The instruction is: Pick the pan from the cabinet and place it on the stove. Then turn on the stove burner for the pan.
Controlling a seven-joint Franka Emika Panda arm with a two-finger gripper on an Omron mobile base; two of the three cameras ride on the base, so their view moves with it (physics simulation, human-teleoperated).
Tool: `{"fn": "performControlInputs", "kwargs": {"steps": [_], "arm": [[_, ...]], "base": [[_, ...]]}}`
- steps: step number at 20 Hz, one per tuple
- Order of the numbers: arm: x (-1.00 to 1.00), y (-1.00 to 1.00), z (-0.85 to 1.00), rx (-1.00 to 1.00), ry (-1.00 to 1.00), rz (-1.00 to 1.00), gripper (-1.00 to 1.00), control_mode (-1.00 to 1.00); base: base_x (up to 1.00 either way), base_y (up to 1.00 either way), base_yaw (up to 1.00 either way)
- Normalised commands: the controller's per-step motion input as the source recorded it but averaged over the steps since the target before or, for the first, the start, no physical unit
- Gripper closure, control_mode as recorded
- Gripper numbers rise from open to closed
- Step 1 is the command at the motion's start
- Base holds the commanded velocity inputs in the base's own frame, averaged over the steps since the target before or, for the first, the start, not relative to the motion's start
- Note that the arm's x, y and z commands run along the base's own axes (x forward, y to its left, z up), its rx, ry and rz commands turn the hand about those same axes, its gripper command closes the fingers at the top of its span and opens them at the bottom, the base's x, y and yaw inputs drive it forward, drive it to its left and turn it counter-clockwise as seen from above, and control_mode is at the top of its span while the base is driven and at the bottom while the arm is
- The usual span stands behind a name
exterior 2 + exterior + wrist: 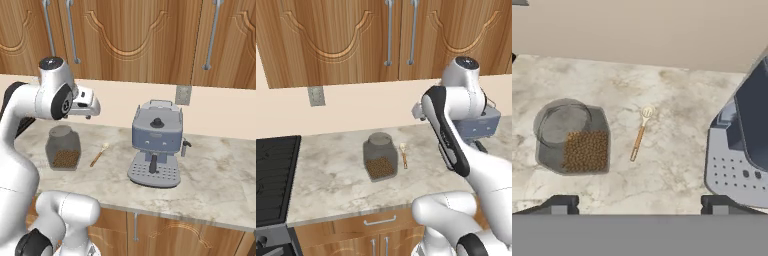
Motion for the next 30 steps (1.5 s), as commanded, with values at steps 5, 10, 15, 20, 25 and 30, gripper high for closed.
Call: {"fn": "performControlInputs", "kwargs": {"steps": [5, 10, 15, 20, 25, 30], "arm": [[-0.12, 0.17, 0.45, 0.13, -0.33, 0.04, -1.00, -1.00], [0.00, 0.08, 0.73, 0.14, -0.37, 0.01, -1.00, -1.00], [0.00, 0.08, 0.73, 0.09, -0.36, 0.00, -1.00, -1.00], [0.01, 0.13, 0.50, 0.10, -0.22, -0.13, -1.00, -1.00], [0.04, 0.07, 0.19, 0.04, -0.17, -0.15, -1.00, -1.00], [0.19, 0.05, 0.01, -0.03, -0.11, -0.13, -1.00, -1.00]], "base": [[0.00, 0.00, 0.00], [0.00, 0.00, 0.00], [0.00, 0.00, 0.00], [0.00, 0.00, 0.00], [0.00, 0.00, 0.00], [0.00, 0.00, 0.00]]}}
